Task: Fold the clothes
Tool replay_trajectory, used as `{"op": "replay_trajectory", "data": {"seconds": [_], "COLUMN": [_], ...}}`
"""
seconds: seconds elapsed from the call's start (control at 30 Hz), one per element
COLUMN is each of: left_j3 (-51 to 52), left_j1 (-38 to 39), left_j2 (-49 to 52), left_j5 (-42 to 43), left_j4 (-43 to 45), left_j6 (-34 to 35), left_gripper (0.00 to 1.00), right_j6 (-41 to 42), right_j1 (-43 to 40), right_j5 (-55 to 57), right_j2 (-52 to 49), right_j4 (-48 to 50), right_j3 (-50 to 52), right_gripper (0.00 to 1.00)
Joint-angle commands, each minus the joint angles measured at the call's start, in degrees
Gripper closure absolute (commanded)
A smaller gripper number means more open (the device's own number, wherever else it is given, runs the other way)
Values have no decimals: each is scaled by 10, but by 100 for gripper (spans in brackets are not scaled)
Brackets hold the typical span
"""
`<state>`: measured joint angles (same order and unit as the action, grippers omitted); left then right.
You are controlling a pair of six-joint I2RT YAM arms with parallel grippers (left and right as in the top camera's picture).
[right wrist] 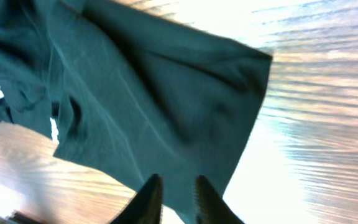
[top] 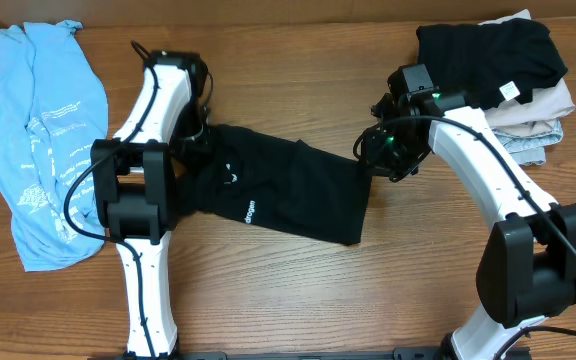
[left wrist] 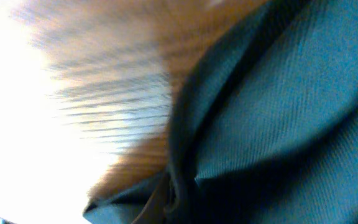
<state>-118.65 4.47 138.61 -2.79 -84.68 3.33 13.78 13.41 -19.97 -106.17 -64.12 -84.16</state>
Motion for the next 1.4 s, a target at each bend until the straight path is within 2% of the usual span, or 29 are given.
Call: {"op": "replay_trajectory", "data": {"seconds": [0.0, 0.13, 0.23, 0.37, 0.43, 0.57, 0.77, 0.93, 1.0, 1.23, 1.37], "left_j3": [-103, -182, -224, -263, -292, -332, -372, -371, -371, -371, -371], "left_j1": [-4, 0, 6, 17, 27, 43, 75, 116, 129, 160, 178], "left_j2": [0, 0, 0, 0, 0, -1, -9, -13, -13, -14, -15], "left_j5": [14, 59, 84, 96, 103, 106, 177, 183, 182, 174, 202], "left_j4": [-26, -52, -69, -87, -96, -112, -121, -121, -122, -121, -122], "left_j6": [16, 13, 3, -12, -26, -52, -90, -92, -97, -102, -102], "left_gripper": [96, 96, 96, 96, 96, 96, 96, 96, 96, 96, 96], "right_j6": [0, 54, 125, 253, 345, 415, 422, 416, 397, 319, 283], "right_j1": [13, 29, 47, 79, 107, 126, 116, 96, 82, -10, -101], "right_j5": [-51, -78, -78, -75, -70, -65, -67, -78, -96, -198, -252], "right_j2": [12, 12, 9, 1, -5, -7, -7, -7, -7, 23, 85], "right_j4": [24, 89, 153, 249, 319, 371, 368, 367, 370, 400, 398], "right_j3": [31, 73, 103, 147, 183, 221, 227, 227, 226, 219, 193], "right_gripper": [85, 89, 89, 89, 89, 89, 89, 96, 96, 96, 96]}}
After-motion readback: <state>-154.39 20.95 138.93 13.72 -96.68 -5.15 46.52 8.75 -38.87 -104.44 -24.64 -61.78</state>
